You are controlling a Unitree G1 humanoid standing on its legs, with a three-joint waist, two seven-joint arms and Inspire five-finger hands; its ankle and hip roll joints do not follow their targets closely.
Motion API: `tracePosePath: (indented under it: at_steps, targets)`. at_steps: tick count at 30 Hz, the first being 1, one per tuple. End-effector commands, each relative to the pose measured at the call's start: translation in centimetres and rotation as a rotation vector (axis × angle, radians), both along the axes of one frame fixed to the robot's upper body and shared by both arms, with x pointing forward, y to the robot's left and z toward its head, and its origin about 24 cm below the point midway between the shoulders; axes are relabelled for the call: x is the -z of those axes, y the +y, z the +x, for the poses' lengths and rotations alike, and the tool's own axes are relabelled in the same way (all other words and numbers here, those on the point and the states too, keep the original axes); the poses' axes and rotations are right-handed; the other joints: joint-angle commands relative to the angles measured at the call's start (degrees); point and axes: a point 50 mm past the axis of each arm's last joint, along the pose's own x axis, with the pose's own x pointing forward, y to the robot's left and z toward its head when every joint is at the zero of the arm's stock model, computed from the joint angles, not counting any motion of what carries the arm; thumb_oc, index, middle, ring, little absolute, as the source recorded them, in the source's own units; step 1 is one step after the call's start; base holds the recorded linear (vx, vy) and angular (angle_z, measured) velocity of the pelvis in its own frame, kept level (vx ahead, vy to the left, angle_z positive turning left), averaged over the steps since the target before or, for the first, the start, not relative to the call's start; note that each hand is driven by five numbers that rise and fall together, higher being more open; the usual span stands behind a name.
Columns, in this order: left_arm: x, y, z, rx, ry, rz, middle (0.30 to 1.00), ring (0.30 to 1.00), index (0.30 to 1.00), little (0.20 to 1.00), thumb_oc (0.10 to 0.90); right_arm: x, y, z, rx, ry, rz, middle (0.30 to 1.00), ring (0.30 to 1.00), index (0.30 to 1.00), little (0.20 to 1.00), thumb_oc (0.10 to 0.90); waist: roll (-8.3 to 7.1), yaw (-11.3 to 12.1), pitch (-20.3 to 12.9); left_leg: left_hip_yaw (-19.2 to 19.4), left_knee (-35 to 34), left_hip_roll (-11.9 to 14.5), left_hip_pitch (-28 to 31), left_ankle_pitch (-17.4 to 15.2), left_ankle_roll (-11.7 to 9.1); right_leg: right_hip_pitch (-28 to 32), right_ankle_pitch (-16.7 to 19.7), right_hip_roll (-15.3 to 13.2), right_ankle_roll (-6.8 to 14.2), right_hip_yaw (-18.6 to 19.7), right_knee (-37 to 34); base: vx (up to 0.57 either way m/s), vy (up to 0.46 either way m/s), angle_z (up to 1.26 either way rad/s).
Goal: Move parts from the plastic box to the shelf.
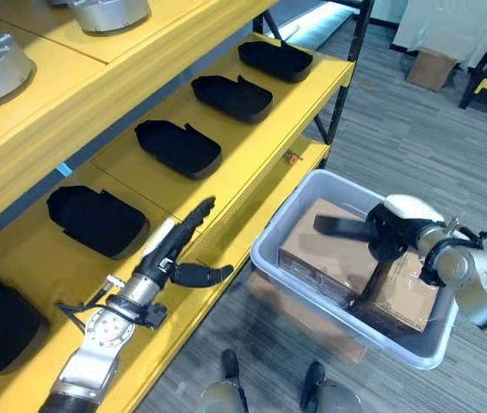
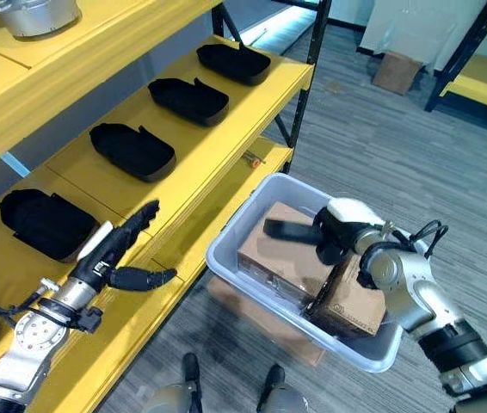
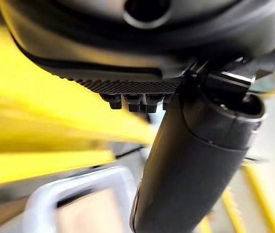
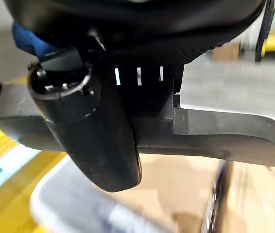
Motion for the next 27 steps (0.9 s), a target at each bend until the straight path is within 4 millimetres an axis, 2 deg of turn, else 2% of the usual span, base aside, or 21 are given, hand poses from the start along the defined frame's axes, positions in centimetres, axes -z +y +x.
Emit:
tracePosePath:
  at_steps: [1, 3, 5, 10, 14, 17, 20, 24, 27]
  targets:
    - [-3.3, -1.5, -0.6, 0.06, -0.292, 0.085, 1.0, 1.0, 1.0, 1.0, 0.9, -5.5, 0.6, 0.7, -0.05, -0.088, -0.008, 0.3, 0.3, 0.3, 0.3, 0.4, -3.7, -1.64, -7.09, -0.36, -1.88, 2.95, 3.34, -2.98, -2.79, 4.72, 1.38, -1.58, 4.17, 4.68, -7.46, 0.03, 0.031, -0.19]
    - [-3.9, -1.8, -0.7, 0.05, -0.37, 0.144, 1.0, 1.0, 1.0, 1.0, 0.9, -5.2, 0.7, -0.2, -0.077, -0.017, -0.003, 0.3, 0.3, 0.3, 0.3, 0.4, -4.46, -2.23, -7.65, 0.38, -1.88, 2.77, 3.71, -3.49, -2.58, 4.96, 1.69, -1.48, 4.51, 5.31, -7.96, 0.02, 0.017, -0.1]
    - [-4.6, -2.5, -0.7, 0.133, -0.404, 0.153, 1.0, 1.0, 1.0, 1.0, 0.9, -5.5, 0.9, -0.5, -0.097, -0.009, -0.015, 0.3, 0.3, 0.3, 0.3, 0.4, -5.1, -2.8, -8.2, 0.99, -1.88, 2.59, 4.14, -3.84, -2.49, 5.16, 2.26, -1.35, 4.86, 5.98, -8.57, 0.02, 0.006, -0.15]
    - [-5.0, -3.5, -0.2, 0.252, -0.354, 0.146, 1.0, 1.0, 1.0, 1.0, 0.9, -6.9, 1.6, -0.1, -0.129, -0.082, -0.068, 0.3, 0.3, 0.3, 0.3, 0.4, -5.27, -3.53, -8.79, 1.75, -1.88, 2.35, 4.9, -4.4, -2.2, 5.61, 2.59, -1.12, 5.2, 6.88, -9.16, 0.01, 0.001, -0.1]
    - [-4.0, -4.5, -0.2, 0.328, -0.266, 0.146, 1.0, 1.0, 1.0, 1.0, 0.9, -9.7, 2.2, 0.6, -0.137, -0.265, -0.224, 0.3, 0.3, 0.3, 0.3, 0.4, -4.7, -4.04, -9.17, 2.25, -1.88, 2.08, 5.71, -5.04, -1.97, 6.31, 2.88, -0.87, 5.28, 7.74, -10.12, 0.0, 0.014, -0.07]
    - [-3.4, -4.5, 0.0, 0.356, -0.192, 0.146, 1.0, 1.0, 1.0, 1.0, 0.9, -10.5, 2.9, 0.5, -0.174, -0.31, -0.267, 0.3, 0.3, 0.3, 0.3, 0.4, -4.2, -4.33, -9.42, 2.69, -1.88, 2.05, 6.07, -5.2, -1.95, 6.68, 3.15, -0.78, 5.36, 8.05, -10.94, 0.0, 0.011, -0.2]
    - [-2.6, -4.7, -0.4, 0.41, -0.162, 0.262, 1.0, 1.0, 1.0, 1.0, 0.9, -11.1, 3.7, 0.3, -0.207, -0.351, -0.284, 0.3, 0.3, 0.3, 0.3, 0.4, -3.69, -4.64, -9.6, 3.06, -1.88, 2.1, 6.31, -5.26, -2.09, 6.86, 3.36, -0.78, 5.47, 8.17, -11.47, -0.01, 0.006, -0.09]
    - [-2.5, -4.4, -0.2, 0.408, -0.124, 0.265, 1.0, 1.0, 1.0, 1.0, 0.9, -11.7, 4.5, 0.3, -0.247, -0.413, -0.318, 0.3, 0.3, 0.3, 0.3, 0.4, -3.35, -4.74, -9.7, 3.38, -1.88, 2.08, 6.53, -5.23, -2.09, 7.07, 3.42, -0.79, 5.6, 8.21, -11.73, -0.01, 0.003, -0.04]
    - [-2.3, -4.6, 0.0, 0.399, -0.116, 0.267, 1.0, 1.0, 1.0, 1.0, 0.9, -12.3, 6.1, 0.4, -0.307, -0.464, -0.327, 0.3, 0.3, 0.3, 0.3, 0.4, -3.11, -4.48, -9.68, 3.35, -1.88, 2.0, 6.62, -5.3, -1.98, 7.18, 3.38, -0.77, 5.57, 8.27, -11.86, -0.02, 0.0, -0.04]
